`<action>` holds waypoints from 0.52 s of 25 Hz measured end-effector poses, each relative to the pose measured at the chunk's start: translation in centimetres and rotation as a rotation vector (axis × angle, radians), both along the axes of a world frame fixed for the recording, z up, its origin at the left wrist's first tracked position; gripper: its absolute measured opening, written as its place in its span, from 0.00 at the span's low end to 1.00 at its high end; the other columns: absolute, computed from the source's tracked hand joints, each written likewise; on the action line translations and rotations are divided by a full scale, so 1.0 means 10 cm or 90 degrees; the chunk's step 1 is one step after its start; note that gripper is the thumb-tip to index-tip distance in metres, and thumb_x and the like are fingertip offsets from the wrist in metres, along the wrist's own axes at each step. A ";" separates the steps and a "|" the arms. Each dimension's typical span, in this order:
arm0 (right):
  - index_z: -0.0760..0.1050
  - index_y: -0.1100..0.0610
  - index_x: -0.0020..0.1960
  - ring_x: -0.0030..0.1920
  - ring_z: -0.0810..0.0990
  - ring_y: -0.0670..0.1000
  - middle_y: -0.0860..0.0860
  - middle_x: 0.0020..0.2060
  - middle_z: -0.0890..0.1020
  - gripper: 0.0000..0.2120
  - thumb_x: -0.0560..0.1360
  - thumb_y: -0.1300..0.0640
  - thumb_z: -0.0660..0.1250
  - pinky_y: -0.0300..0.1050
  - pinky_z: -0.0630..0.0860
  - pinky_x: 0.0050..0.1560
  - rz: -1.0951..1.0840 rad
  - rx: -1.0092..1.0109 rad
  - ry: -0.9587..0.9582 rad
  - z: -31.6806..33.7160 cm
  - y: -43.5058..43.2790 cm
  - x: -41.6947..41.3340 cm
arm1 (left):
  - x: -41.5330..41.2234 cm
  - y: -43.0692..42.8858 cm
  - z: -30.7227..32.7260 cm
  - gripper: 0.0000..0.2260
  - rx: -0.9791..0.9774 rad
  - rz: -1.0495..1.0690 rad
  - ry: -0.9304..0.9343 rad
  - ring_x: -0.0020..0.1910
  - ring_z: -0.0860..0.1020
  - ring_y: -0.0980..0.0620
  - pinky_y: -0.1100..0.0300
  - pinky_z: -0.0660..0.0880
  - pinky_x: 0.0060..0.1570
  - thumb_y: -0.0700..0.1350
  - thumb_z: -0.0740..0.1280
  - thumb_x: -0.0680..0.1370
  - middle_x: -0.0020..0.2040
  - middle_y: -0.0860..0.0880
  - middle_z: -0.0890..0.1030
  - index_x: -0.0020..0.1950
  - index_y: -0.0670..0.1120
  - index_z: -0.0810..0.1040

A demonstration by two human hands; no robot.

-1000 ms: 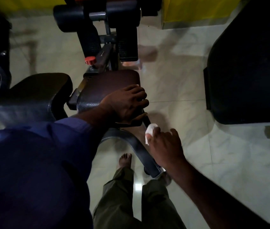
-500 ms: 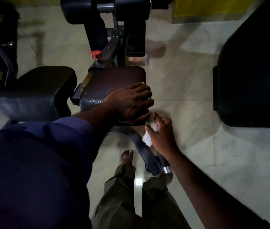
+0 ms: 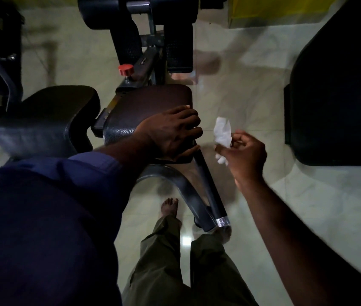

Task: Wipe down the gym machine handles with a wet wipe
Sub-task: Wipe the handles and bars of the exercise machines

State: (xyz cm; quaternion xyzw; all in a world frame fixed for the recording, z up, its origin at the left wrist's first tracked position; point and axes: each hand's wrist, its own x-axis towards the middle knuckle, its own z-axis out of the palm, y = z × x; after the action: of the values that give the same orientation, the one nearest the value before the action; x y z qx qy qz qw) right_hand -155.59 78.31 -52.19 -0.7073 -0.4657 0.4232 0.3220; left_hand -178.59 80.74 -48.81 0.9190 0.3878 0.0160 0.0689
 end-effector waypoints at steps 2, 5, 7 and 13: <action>0.82 0.55 0.37 0.48 0.82 0.44 0.53 0.51 0.86 0.10 0.63 0.60 0.83 0.24 0.72 0.48 0.112 0.171 -0.182 -0.04 0.05 -0.03 | 0.00 0.01 0.01 0.22 0.009 -0.003 0.011 0.65 0.76 0.38 0.46 0.65 0.75 0.60 0.58 0.84 0.56 0.41 0.79 0.56 0.43 0.80; 0.83 0.59 0.39 0.43 0.84 0.53 0.54 0.43 0.85 0.03 0.72 0.62 0.75 0.39 0.76 0.44 0.310 0.236 -0.199 -0.21 -0.02 -0.12 | 0.02 -0.02 -0.01 0.23 0.010 0.000 0.008 0.65 0.75 0.39 0.46 0.64 0.75 0.61 0.56 0.84 0.57 0.40 0.79 0.56 0.43 0.80; 0.85 0.58 0.48 0.44 0.84 0.56 0.54 0.43 0.86 0.06 0.75 0.64 0.69 0.48 0.80 0.47 0.424 0.222 -0.184 -0.28 -0.16 -0.14 | 0.00 0.01 0.00 0.24 0.010 -0.009 0.035 0.66 0.75 0.39 0.46 0.63 0.76 0.61 0.55 0.84 0.58 0.40 0.79 0.57 0.43 0.80; 0.84 0.58 0.50 0.48 0.80 0.59 0.56 0.46 0.82 0.10 0.74 0.60 0.66 0.52 0.80 0.46 0.546 0.237 -0.262 -0.22 -0.34 -0.05 | -0.03 -0.01 0.02 0.24 0.006 0.021 0.057 0.68 0.74 0.39 0.45 0.63 0.76 0.62 0.56 0.84 0.60 0.41 0.79 0.59 0.44 0.79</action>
State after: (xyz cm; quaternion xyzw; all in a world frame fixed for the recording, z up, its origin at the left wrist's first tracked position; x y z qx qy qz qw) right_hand -156.08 74.93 -54.34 -0.4523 -0.8352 0.2789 0.1416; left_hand -178.90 80.65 -48.62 0.9127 0.4053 -0.0221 0.0471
